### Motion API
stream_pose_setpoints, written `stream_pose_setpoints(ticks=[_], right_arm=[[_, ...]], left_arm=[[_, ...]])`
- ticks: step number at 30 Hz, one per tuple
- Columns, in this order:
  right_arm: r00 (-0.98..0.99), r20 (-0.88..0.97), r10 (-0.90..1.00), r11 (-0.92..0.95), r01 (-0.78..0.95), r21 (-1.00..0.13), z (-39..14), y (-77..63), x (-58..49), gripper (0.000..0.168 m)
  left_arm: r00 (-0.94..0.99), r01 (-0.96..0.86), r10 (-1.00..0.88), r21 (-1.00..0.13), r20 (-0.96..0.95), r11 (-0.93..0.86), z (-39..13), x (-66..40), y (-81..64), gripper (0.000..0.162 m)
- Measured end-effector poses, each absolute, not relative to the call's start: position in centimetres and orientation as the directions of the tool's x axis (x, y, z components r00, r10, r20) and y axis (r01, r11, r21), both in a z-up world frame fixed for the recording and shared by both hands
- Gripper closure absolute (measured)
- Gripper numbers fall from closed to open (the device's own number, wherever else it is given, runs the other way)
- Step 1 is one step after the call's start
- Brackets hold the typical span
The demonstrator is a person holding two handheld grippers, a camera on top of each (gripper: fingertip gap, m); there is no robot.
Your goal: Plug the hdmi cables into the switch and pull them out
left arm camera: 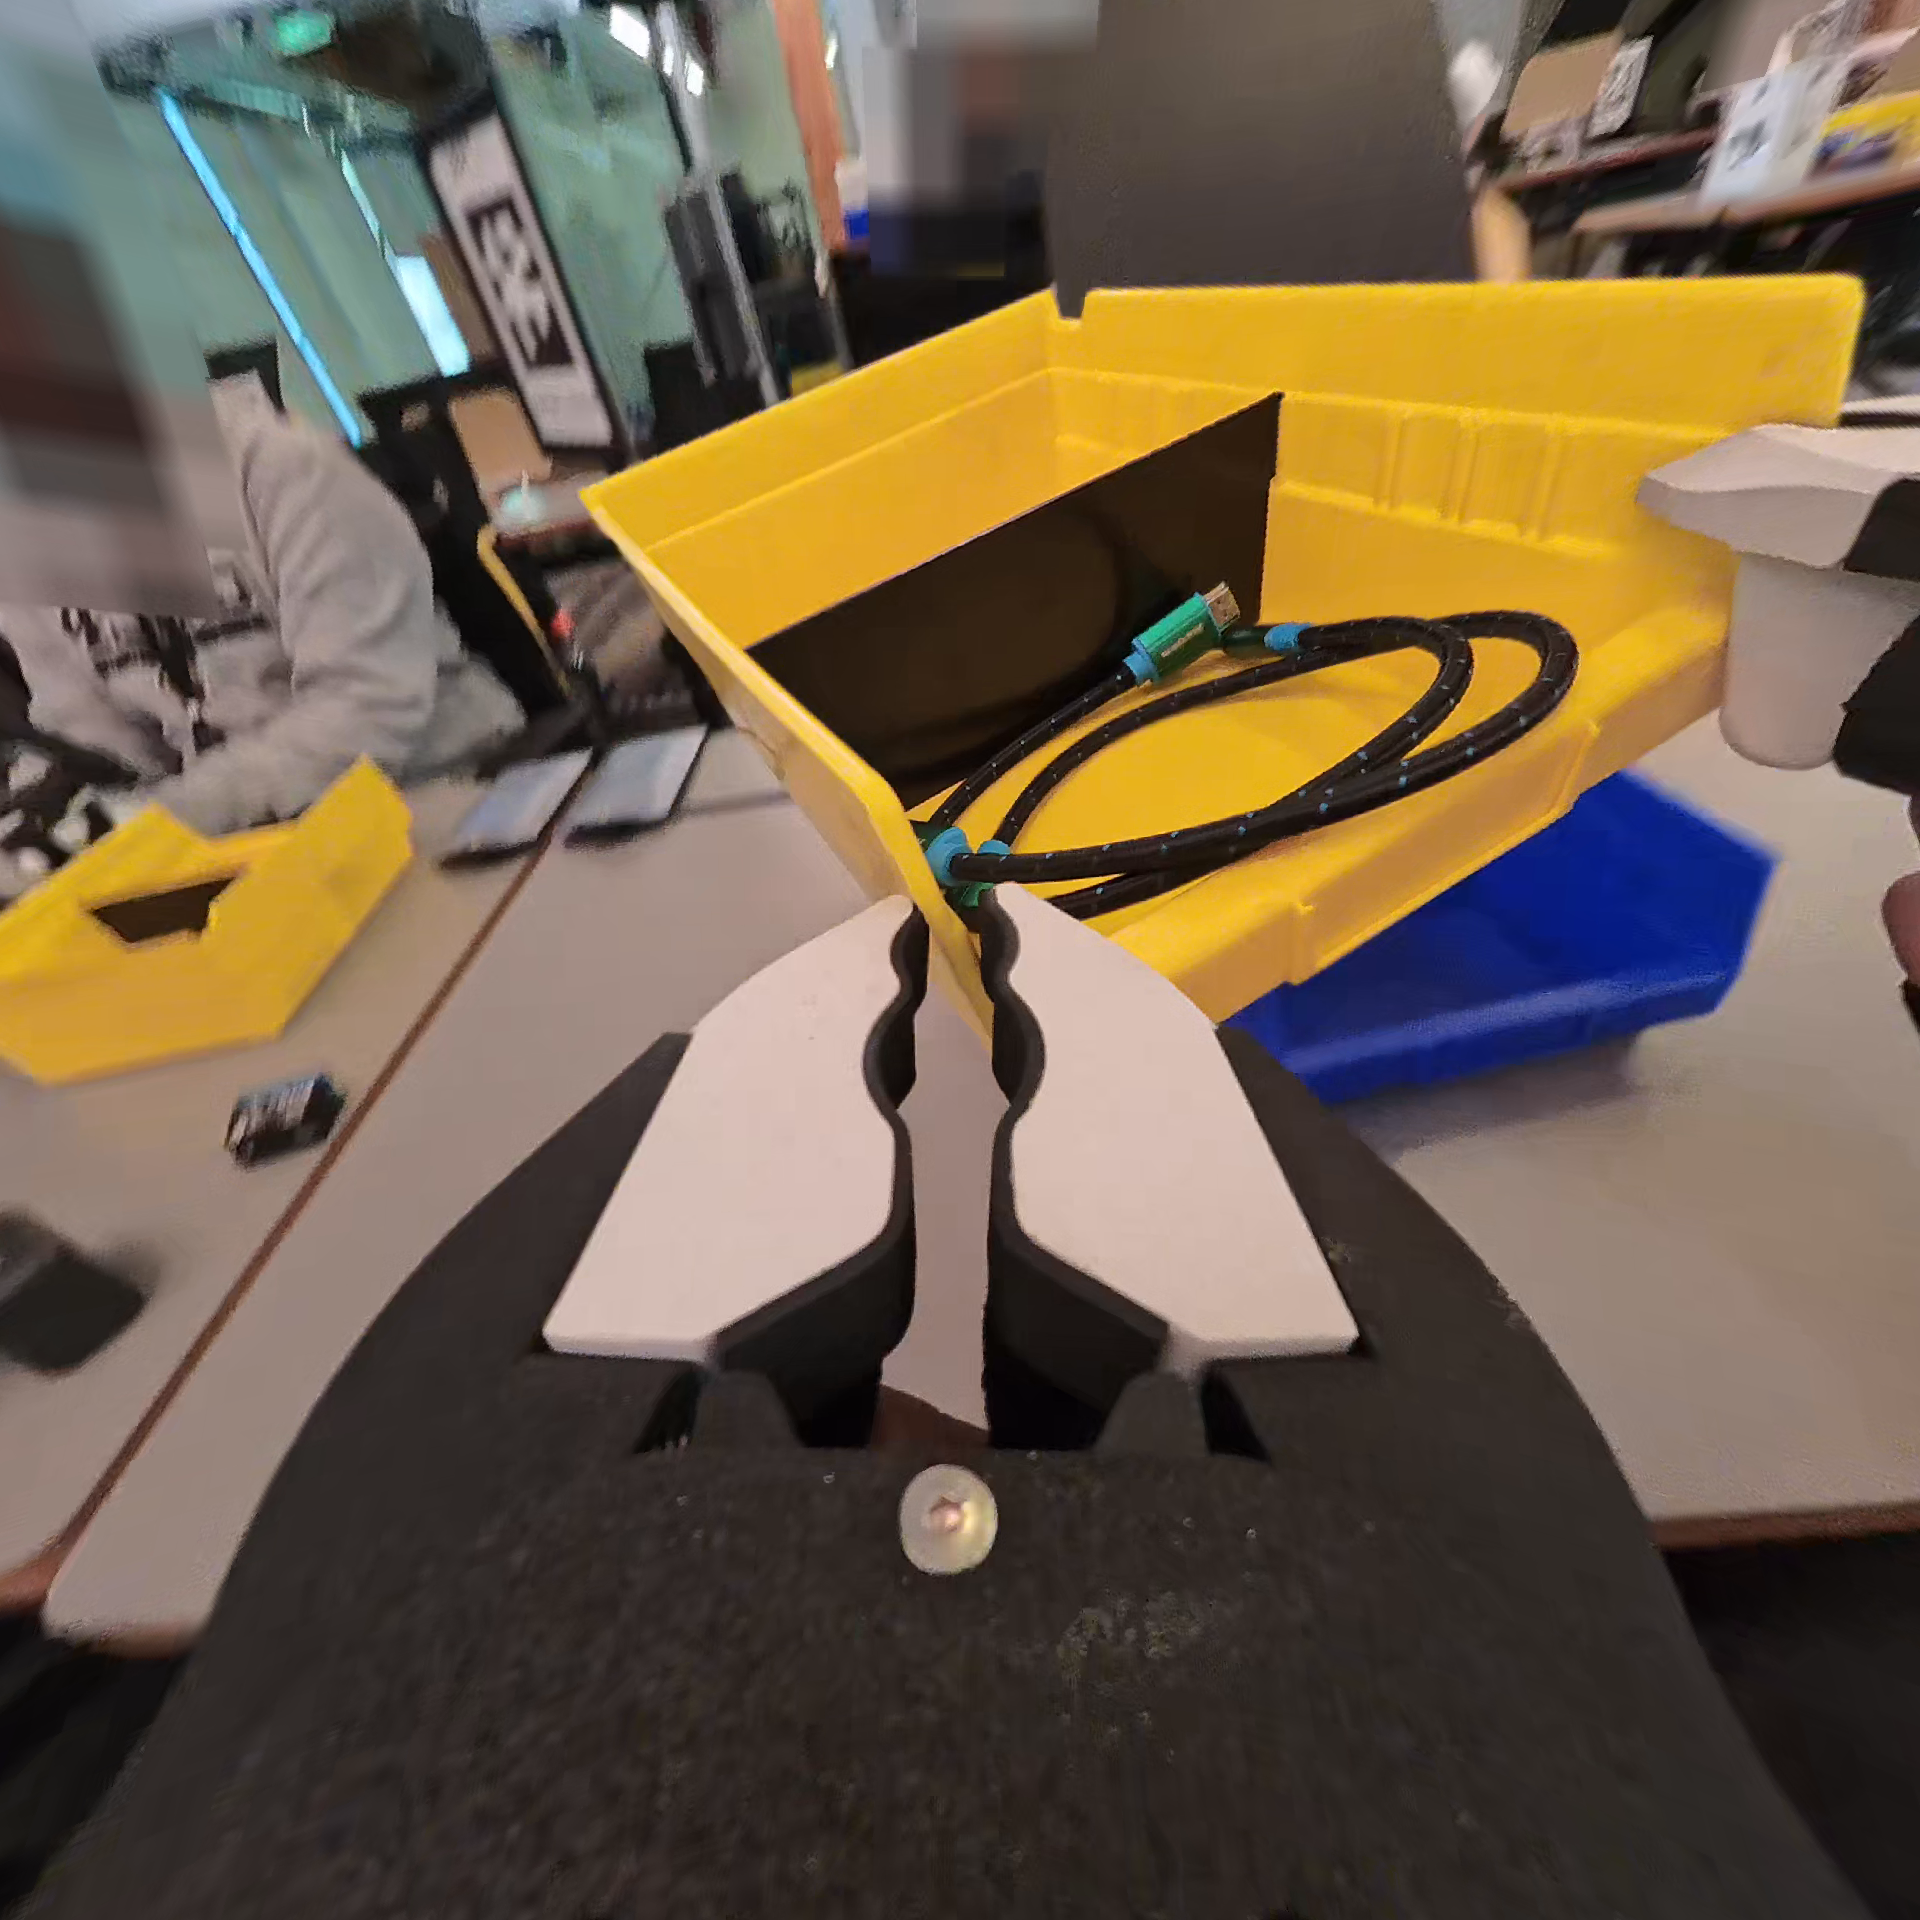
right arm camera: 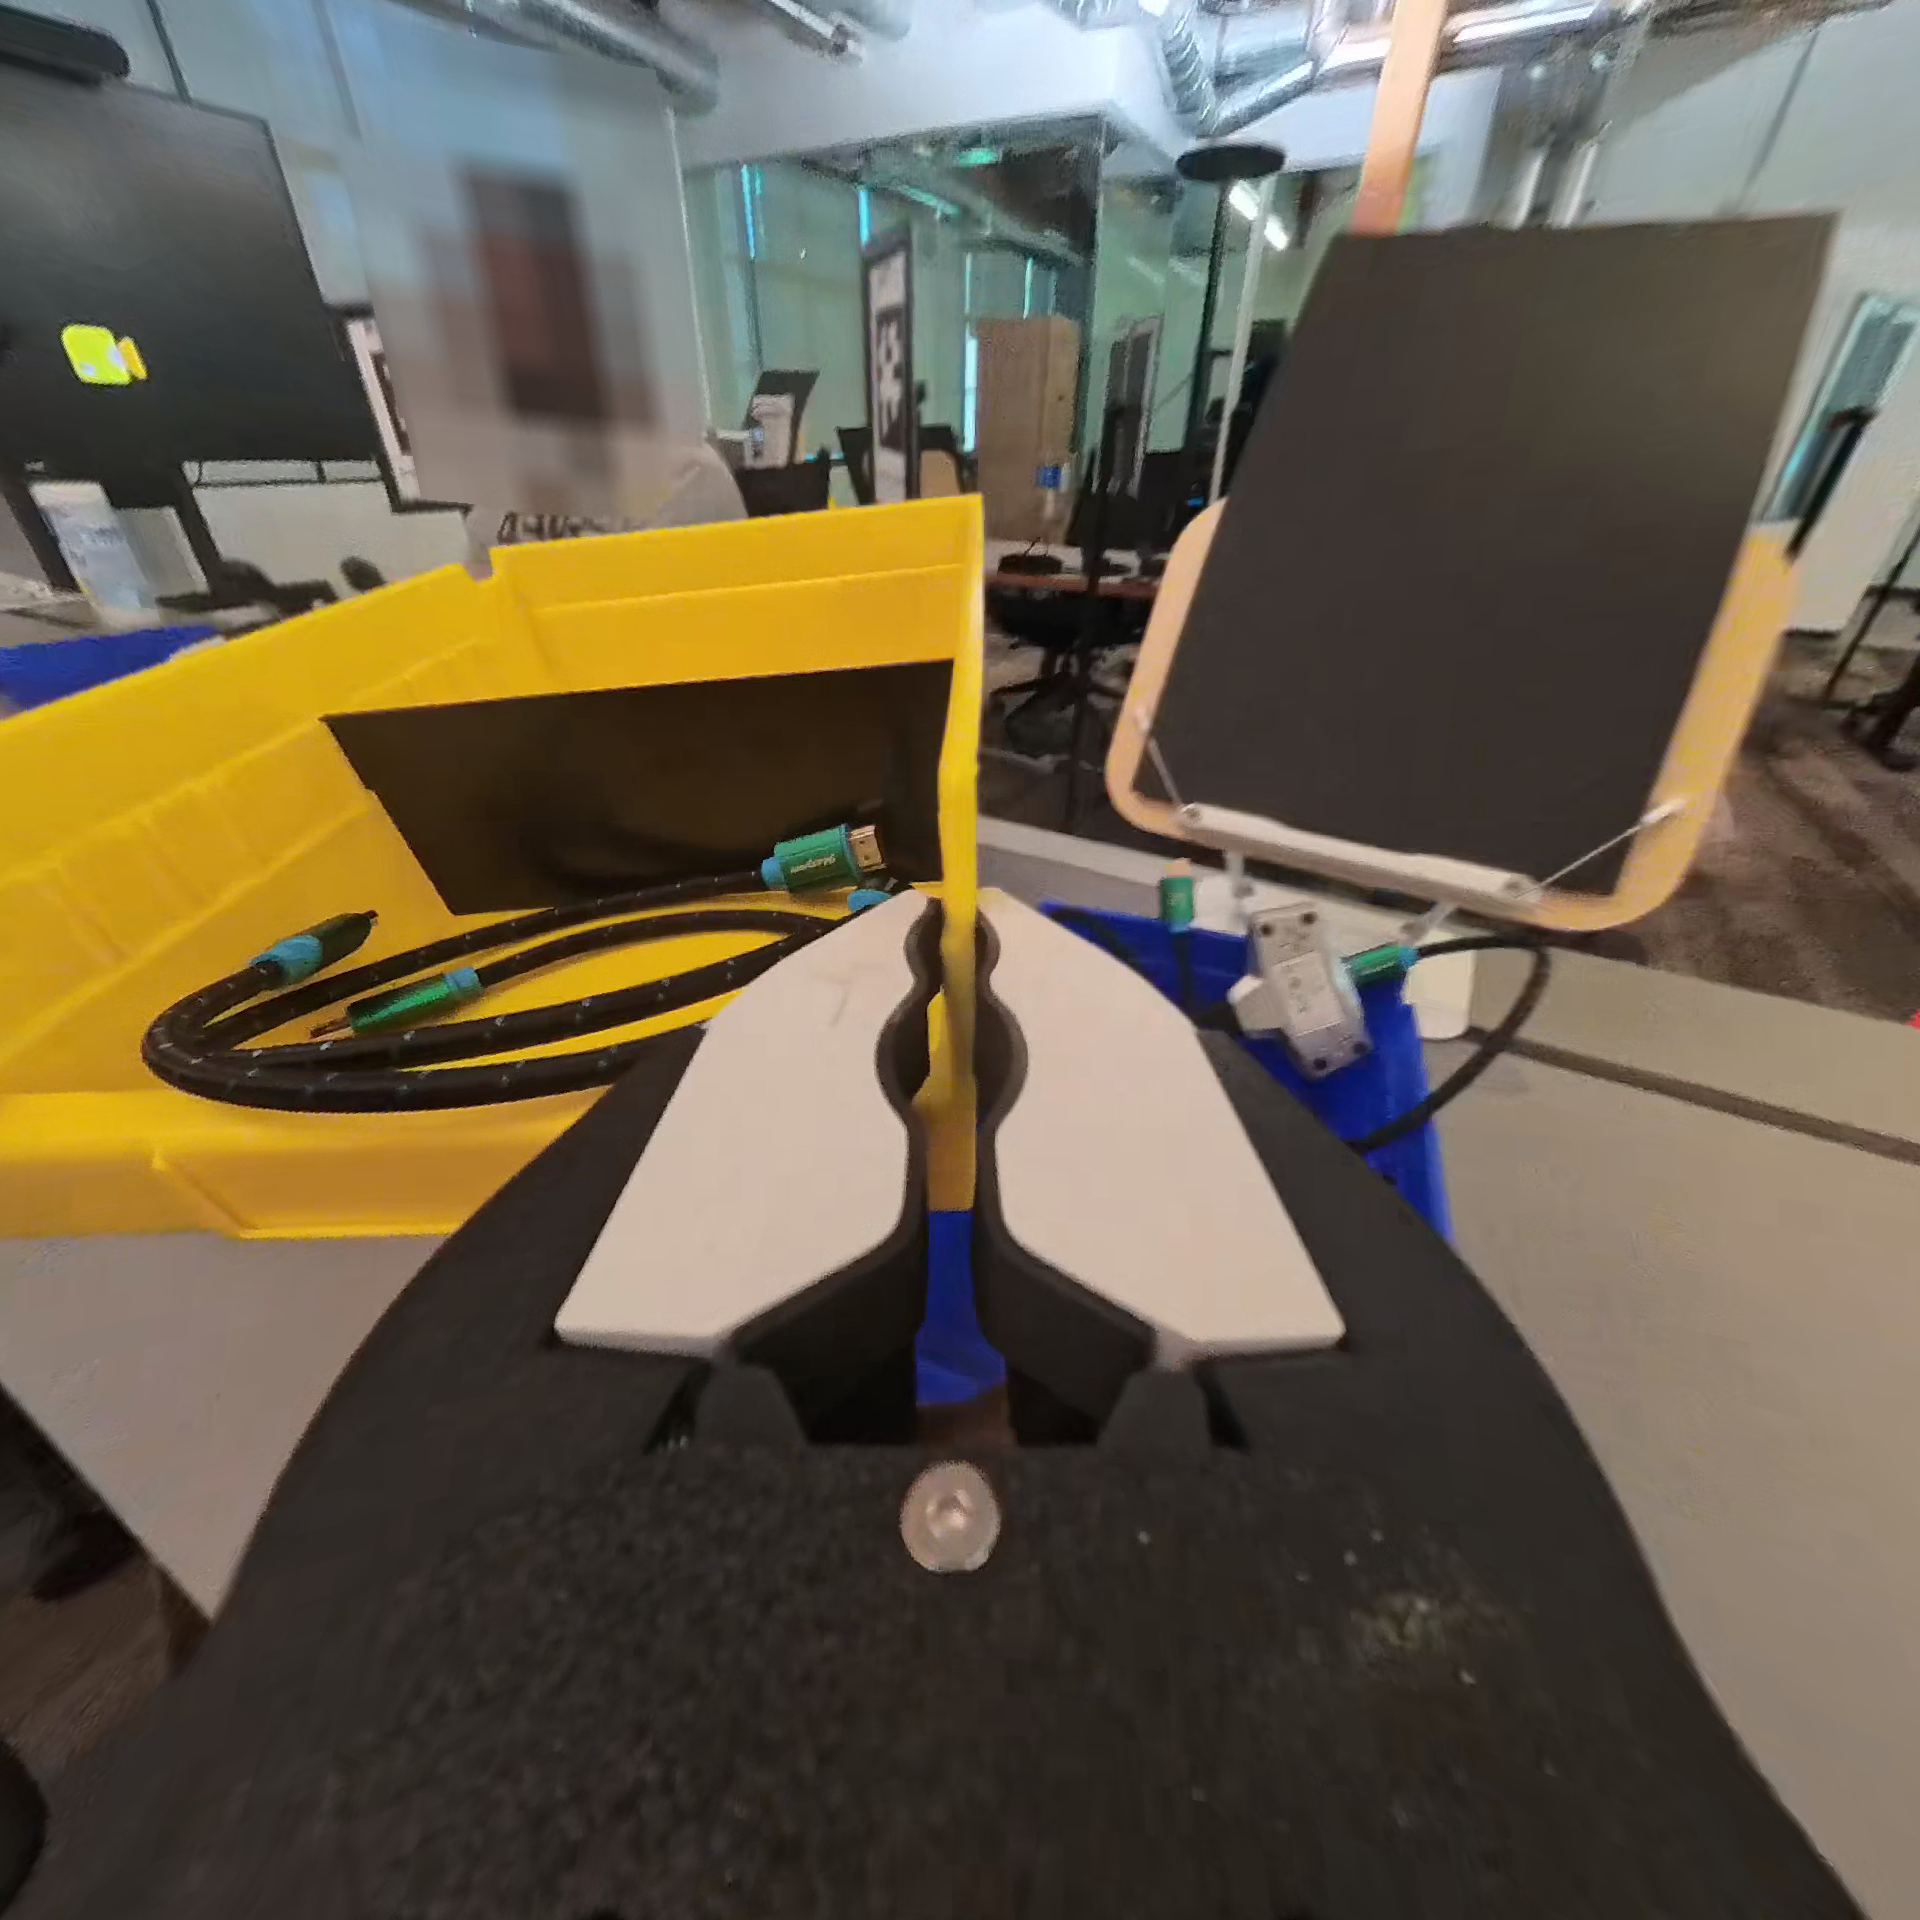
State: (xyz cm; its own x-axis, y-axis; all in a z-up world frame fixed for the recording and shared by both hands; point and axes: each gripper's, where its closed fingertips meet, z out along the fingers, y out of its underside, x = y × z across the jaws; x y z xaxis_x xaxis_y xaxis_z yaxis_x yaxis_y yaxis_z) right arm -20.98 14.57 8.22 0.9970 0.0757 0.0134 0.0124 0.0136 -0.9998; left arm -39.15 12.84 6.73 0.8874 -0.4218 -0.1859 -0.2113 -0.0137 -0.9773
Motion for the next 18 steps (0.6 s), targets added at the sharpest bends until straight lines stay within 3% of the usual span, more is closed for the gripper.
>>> stream_pose_setpoints(ticks=[4, 8, 14, 18], right_arm=[[0.996, 0.053, -0.078, 0.106, 0.062, -0.992, 12.8, 11.2, -12.2, 0.166], [0.971, 0.087, -0.221, 0.079, 0.107, -0.991, 13.3, 8.8, -0.6, 0.165], [0.936, 0.086, -0.342, -0.117, 0.049, -0.992, 5.0, 5.8, 16.0, 0.165], [0.933, -0.01, -0.359, -0.191, -0.084, -0.978, -2.1, 4.0, 21.9, 0.165]], left_arm=[[0.826, -0.193, -0.524, -0.978, -0.208, 0.083, 10.0, -30.0, 12.7, 0.153], [0.734, -0.203, -0.648, -0.976, -0.205, 0.079, 9.3, -17.6, 13.5, 0.153], [0.67, -0.255, -0.72, -0.967, -0.183, 0.009, 2.2, -0.6, 13.7, 0.152], [0.648, -0.302, -0.741, -0.952, -0.176, -0.038, -3.5, 5.4, 13.0, 0.152]])
